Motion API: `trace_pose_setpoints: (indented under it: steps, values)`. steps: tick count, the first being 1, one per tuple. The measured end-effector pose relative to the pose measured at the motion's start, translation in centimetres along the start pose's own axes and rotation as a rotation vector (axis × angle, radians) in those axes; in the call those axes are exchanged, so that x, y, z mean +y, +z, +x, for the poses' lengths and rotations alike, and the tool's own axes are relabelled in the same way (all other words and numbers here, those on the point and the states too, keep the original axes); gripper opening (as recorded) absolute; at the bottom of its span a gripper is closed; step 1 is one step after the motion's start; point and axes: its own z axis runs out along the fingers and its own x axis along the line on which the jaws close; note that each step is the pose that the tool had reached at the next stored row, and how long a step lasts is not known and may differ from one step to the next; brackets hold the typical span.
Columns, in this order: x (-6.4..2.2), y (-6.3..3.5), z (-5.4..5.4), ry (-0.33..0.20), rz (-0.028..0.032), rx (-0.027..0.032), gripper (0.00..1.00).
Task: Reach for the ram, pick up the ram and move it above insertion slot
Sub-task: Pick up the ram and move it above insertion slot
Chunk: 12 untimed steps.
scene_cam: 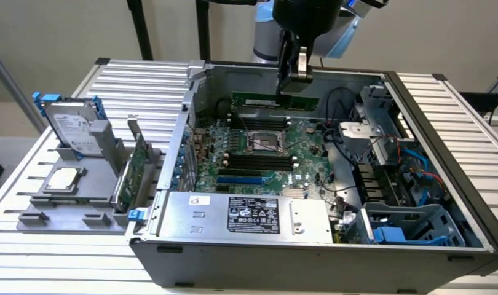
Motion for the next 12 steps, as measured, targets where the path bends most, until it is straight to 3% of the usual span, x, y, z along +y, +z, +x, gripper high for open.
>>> trace_pose_setpoints:
  steps: [12]
  values:
    - [0.0, 0.0, -0.03, 0.015, 0.0012, -0.0006, 0.14]
